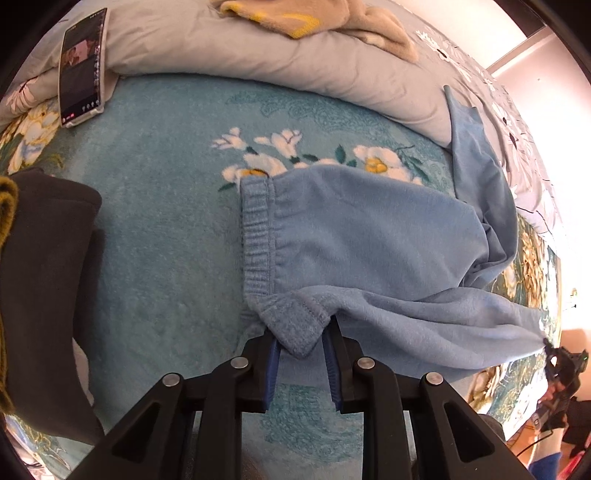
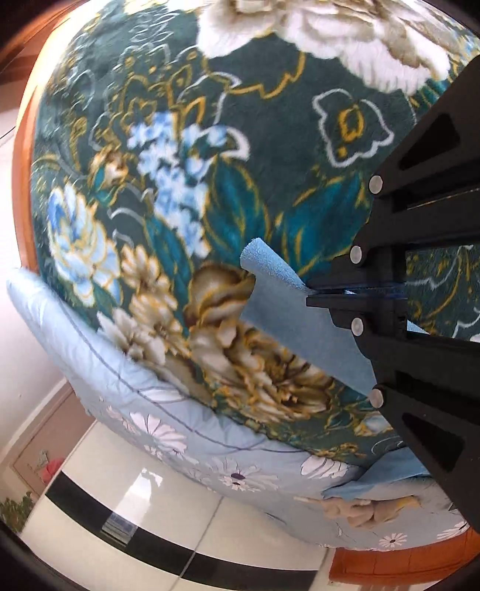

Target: Fold clothes

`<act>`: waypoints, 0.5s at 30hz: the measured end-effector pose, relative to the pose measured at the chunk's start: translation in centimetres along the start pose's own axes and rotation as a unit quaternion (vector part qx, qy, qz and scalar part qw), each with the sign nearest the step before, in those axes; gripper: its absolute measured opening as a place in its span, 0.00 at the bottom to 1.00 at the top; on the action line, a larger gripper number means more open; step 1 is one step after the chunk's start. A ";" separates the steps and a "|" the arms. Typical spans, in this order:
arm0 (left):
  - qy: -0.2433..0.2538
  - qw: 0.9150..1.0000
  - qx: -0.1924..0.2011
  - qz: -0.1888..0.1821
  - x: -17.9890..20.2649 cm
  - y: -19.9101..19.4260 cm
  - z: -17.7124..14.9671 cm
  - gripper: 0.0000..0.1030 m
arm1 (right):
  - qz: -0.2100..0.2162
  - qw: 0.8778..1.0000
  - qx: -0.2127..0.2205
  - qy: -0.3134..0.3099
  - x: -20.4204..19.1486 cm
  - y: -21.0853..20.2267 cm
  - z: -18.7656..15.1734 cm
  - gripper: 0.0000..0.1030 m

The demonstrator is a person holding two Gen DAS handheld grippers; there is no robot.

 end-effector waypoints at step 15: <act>-0.004 0.999 -0.021 -0.043 -2.4 -1.0 -0.6 0.50 | -0.101 0.994 0.002 -0.050 -1.0 -2.5 -0.4 0.16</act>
Point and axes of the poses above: each gripper's, at about its wrist camera, not at the fingertips, and y roughly the way its jaws point, x to its right, z to its top, the point moved 8 cm from there along y, roughly the way its jaws point, and after that the axes turned 15 degrees about -x, right-handed, at the moved point
